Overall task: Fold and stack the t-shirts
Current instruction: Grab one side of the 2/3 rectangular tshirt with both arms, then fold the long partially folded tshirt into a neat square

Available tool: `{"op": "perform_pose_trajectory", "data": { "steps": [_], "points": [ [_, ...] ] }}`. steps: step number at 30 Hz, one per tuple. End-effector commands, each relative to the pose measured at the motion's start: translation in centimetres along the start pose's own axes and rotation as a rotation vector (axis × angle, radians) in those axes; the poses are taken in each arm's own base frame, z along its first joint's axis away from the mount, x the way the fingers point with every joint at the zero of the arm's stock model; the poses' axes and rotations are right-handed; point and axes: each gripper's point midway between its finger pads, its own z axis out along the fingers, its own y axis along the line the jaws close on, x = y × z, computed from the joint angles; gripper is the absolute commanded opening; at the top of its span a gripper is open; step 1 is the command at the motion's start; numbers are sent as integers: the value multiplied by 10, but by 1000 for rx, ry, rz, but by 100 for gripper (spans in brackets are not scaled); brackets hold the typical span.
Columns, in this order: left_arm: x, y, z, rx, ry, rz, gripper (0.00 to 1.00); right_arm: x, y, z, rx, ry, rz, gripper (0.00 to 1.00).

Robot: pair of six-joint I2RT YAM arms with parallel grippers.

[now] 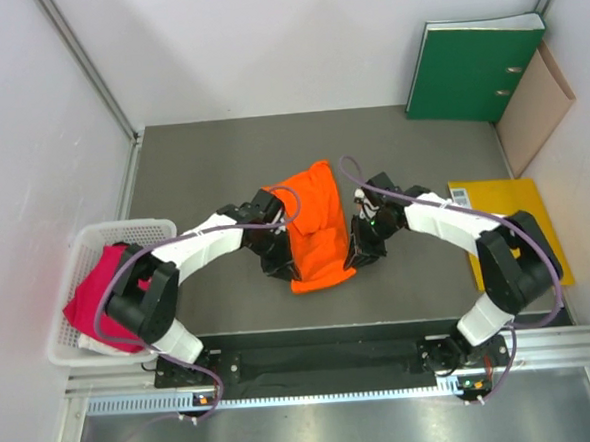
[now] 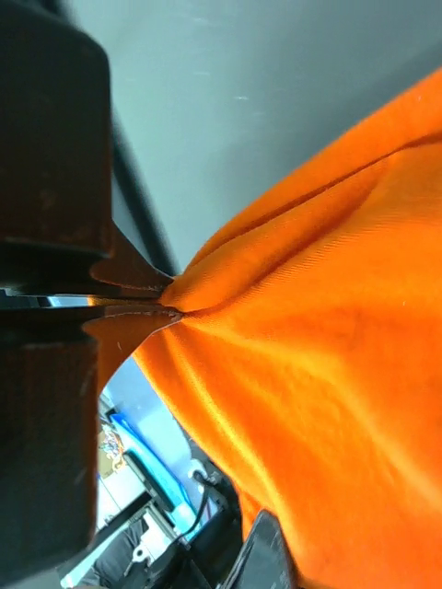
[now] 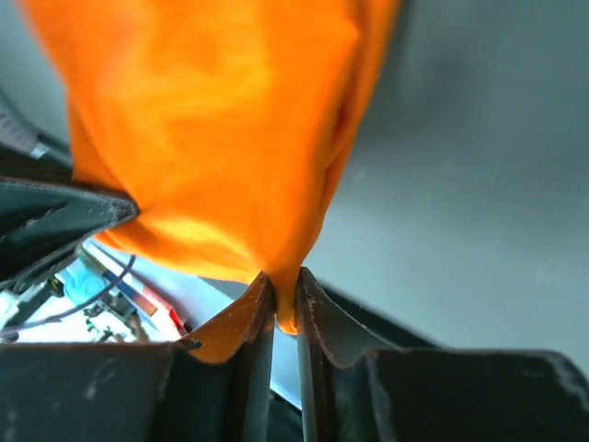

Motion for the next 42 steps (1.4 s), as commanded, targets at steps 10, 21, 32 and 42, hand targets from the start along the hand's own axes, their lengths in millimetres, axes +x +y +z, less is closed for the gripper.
{"op": "perform_pose_trajectory", "data": {
  "steps": [10, 21, 32, 42],
  "points": [
    [-68, -60, -79, 84, -147, -3, 0, -86, 64, -65, -63, -190, -229, 16],
    [-149, -66, -100, 203, -271, -75, 0, -179, 86, -69, -138, -278, -309, 17],
    [-208, -66, -98, 283, -309, -159, 0, -249, 104, -56, -215, -348, -329, 19],
    [-240, -44, -83, 297, -320, -252, 0, -303, 116, -51, -304, -437, -292, 22]
  ]
}}
